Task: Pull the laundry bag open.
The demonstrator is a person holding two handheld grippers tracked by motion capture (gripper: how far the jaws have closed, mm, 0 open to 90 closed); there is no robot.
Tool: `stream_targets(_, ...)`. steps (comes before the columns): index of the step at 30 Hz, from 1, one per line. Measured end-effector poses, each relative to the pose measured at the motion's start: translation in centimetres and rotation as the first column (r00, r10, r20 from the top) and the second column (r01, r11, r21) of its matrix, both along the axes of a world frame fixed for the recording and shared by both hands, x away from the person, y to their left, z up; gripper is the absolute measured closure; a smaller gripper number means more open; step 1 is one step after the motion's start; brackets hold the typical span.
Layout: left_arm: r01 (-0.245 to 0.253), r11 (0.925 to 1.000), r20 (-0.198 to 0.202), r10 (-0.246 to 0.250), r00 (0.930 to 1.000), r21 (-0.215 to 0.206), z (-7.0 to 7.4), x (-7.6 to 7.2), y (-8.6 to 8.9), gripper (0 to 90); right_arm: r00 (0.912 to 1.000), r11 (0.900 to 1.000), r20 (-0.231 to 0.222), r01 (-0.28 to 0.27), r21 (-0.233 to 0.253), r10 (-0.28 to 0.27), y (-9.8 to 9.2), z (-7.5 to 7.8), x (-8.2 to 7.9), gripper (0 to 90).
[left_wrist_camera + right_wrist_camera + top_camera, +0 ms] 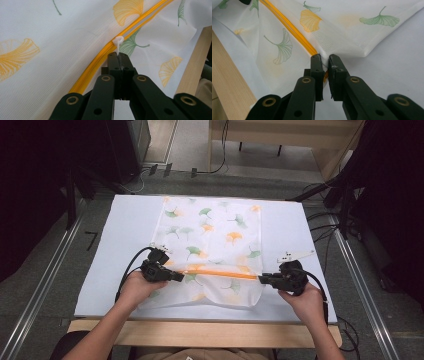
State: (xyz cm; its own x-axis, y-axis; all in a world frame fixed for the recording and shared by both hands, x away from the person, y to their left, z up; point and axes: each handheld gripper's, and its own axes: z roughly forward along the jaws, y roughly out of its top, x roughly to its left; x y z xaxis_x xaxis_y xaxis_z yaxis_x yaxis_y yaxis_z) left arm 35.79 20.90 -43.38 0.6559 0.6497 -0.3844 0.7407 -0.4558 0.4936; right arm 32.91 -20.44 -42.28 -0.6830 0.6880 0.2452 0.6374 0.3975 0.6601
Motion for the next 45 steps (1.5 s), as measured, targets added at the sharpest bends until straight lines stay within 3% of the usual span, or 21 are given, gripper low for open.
stream_targets(22,-0.016,0.9999,0.007,0.016,0.9998,-0.001,0.1,0.1,0.4,90.0,0.9999,1.000,-0.006,-0.010,0.002,0.010,0.2,0.0,0.1,84.9)
stream_targets(31,-0.023,0.9995,0.002,0.023,0.9997,0.023,0.2,-0.1,1.7,90.0,1.0000,1.000,-0.005,-0.008,0.000,0.008,0.2,0.0,0.1,84.9)
stream_targets(35,-0.053,0.9985,-0.002,0.053,0.9986,0.011,0.2,-0.2,2.7,90.0,0.9999,1.000,-0.007,-0.012,0.001,0.012,0.2,0.0,0.1,84.9)
stream_targets(45,-0.056,0.9984,0.000,0.056,0.9985,0.005,0.3,-0.3,2.8,90.0,0.9999,1.000,-0.007,-0.011,-0.001,0.011,0.3,-0.1,0.2,84.9)
